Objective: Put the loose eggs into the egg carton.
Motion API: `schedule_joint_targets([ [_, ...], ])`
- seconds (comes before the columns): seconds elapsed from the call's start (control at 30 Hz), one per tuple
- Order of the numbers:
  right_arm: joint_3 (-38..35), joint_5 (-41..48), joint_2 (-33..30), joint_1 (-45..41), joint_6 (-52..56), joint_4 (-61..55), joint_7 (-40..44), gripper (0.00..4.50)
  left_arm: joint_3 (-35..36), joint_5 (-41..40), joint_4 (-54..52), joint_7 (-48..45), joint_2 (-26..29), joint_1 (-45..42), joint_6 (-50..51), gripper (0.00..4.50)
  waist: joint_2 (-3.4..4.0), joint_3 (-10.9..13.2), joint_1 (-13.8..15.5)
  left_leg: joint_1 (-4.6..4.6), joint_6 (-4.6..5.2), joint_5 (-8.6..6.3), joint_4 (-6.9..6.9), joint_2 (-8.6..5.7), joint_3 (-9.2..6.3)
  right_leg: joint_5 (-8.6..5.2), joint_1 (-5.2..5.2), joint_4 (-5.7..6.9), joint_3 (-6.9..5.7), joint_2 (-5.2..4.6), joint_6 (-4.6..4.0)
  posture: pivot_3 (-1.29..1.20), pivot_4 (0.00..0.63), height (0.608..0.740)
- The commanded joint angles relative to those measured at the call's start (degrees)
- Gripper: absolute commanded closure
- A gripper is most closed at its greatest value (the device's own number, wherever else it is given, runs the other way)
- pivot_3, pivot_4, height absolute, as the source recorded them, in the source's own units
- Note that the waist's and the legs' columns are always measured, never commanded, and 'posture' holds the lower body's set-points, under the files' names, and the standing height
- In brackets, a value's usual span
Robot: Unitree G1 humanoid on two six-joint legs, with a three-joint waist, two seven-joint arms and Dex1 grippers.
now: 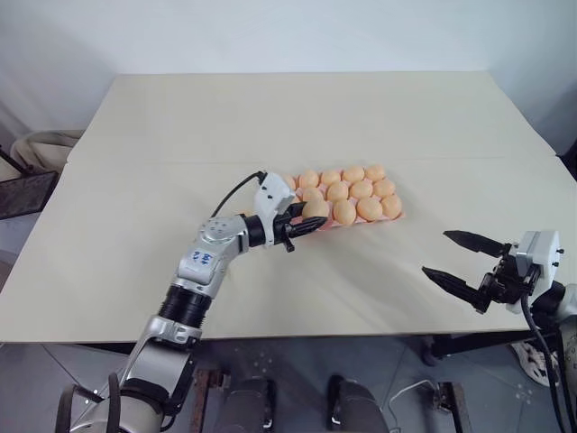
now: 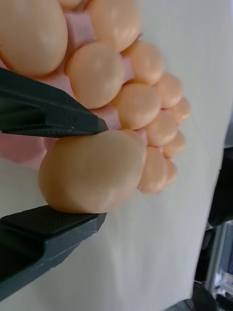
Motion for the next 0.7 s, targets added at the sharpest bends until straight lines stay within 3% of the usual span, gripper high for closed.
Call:
schedule_joint_targets([
  [0.03,-2.6,1.0,0.2,1.4,-0.9,-3.0,-1.2,0.0,0.6,1.6,3.1,0.5,-1.7,-3.1,-3.5,2.98,0.0,0.0,0.0,0.0,0.01,-0.01,0.0,0.0,0.0,0.0,0.0,0.0,0.0,0.0,0.0,0.0,0.15,0.74],
  [0.53,-1.9,0.4,-0.2,1.6,-0.6,-3.2,-3.3,0.0,2.3,4.9,6.2,4.2,-2.8,-4.5,-3.4,2.98,0.0,0.0,-0.1,0.01,-0.01,-0.03,0.02,0.03,0.01,0.01,0.0,0.01,0.01,0.01,0.0,0.0,0.15,0.74],
  [0.57,-1.7,0.3,-0.2,1.2,-0.5,-3.0,-3.3,0.0,2.3,5.0,6.2,4.2,-2.8,-4.4,-3.4,2.29,0.0,0.0,-0.1,0.01,-0.01,-0.03,0.02,0.03,0.01,0.01,0.0,0.01,0.01,0.01,0.0,0.0,0.15,0.74],
  [0.7,-0.9,-0.2,-0.5,-0.4,-0.3,-2.1,-3.1,0.0,2.0,4.6,4.5,3.0,-3.0,-3.7,-3.1,1.07,0.0,0.0,-0.1,0.01,-0.01,-0.03,0.05,0.03,0.02,0.01,0.0,0.02,0.01,0.01,0.0,0.0,0.15,0.74],
])
